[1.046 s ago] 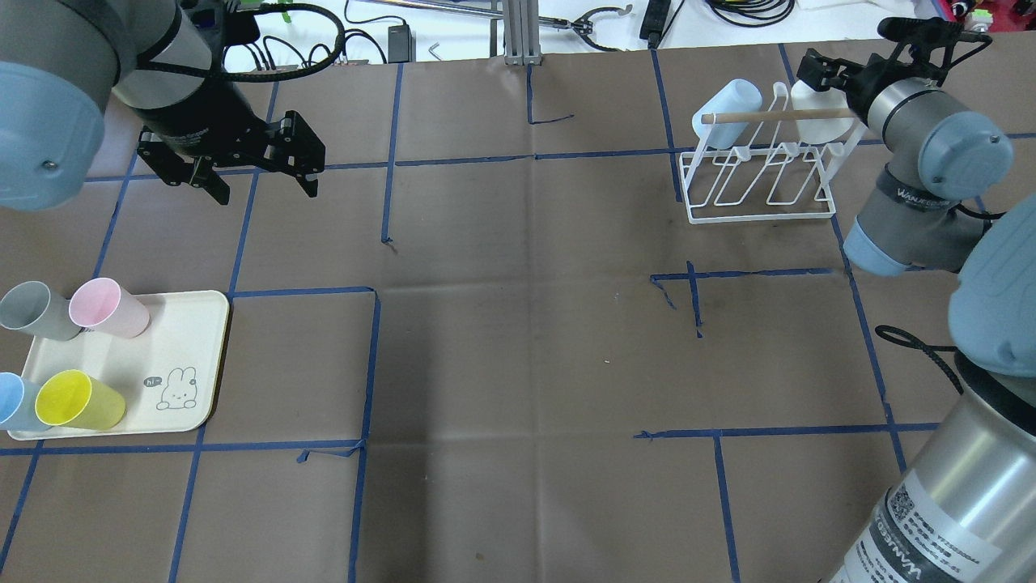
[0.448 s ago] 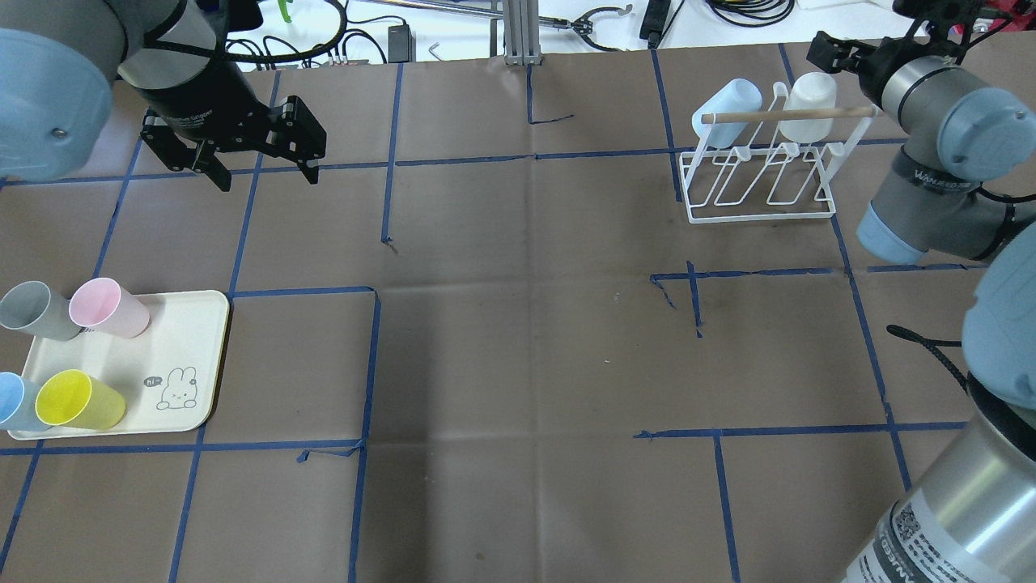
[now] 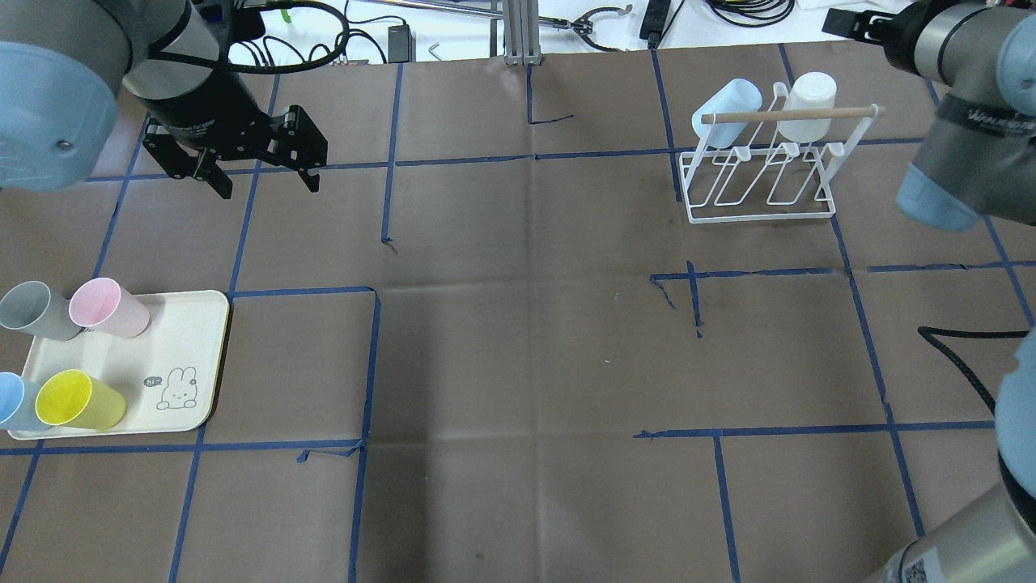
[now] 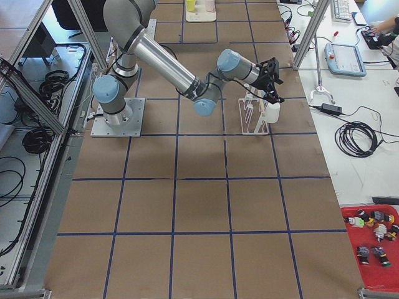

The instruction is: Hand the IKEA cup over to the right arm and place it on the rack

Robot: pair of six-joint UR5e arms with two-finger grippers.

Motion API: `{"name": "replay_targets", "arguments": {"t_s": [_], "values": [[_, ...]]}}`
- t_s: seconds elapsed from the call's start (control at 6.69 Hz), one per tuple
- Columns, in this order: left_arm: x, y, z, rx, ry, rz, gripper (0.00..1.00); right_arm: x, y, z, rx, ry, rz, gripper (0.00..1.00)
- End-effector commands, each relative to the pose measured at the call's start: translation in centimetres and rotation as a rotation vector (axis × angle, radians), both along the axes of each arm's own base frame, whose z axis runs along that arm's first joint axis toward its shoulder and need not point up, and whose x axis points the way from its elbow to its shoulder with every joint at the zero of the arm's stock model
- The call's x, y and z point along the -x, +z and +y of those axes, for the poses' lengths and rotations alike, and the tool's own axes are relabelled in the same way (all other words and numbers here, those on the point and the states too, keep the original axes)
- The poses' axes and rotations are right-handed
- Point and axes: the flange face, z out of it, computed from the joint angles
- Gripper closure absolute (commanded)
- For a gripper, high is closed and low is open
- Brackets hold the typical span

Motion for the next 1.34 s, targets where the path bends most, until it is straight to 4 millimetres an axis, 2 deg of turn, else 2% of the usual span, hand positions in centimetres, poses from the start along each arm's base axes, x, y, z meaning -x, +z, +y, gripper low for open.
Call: {"name": "replay_targets", "arguments": {"t_s": [0.0, 0.3, 0.45, 0.6, 0.9, 1.05, 1.2], "values": [[0.0, 0.1, 0.0, 0.004, -0.003, -0.001, 0.00, -3.1, 3.3, 1.9, -0.148, 0.036, -0.053, 0.00], [0.1, 0.2, 0.1, 0.009, -0.004, 0.001, 0.00, -7.0, 6.8, 3.5, -0.302, 0.072, -0.070, 0.00], [0.0, 0.2, 0.1, 0.009, -0.003, 0.001, 0.00, -8.8, 7.2, 3.9, -0.394, 0.071, -0.042, 0.00], [0.1, 0.2, 0.1, 0.011, -0.004, 0.001, 0.00, -11.4, 9.2, 4.9, -0.463, 0.081, 0.002, 0.00], [0.1, 0.2, 0.2, 0.011, -0.004, 0.001, 0.00, -15.6, 12.0, 9.3, -0.697, 0.033, -0.015, 0.00], [0.1, 0.2, 0.2, 0.011, -0.004, 0.001, 0.00, -17.3, 13.5, 11.9, -0.763, 0.063, 0.013, 0.00], [0.1, 0.2, 0.2, 0.011, -0.004, 0.001, 0.00, -18.2, 15.9, 13.6, -0.738, 0.078, 0.024, 0.00]]}}
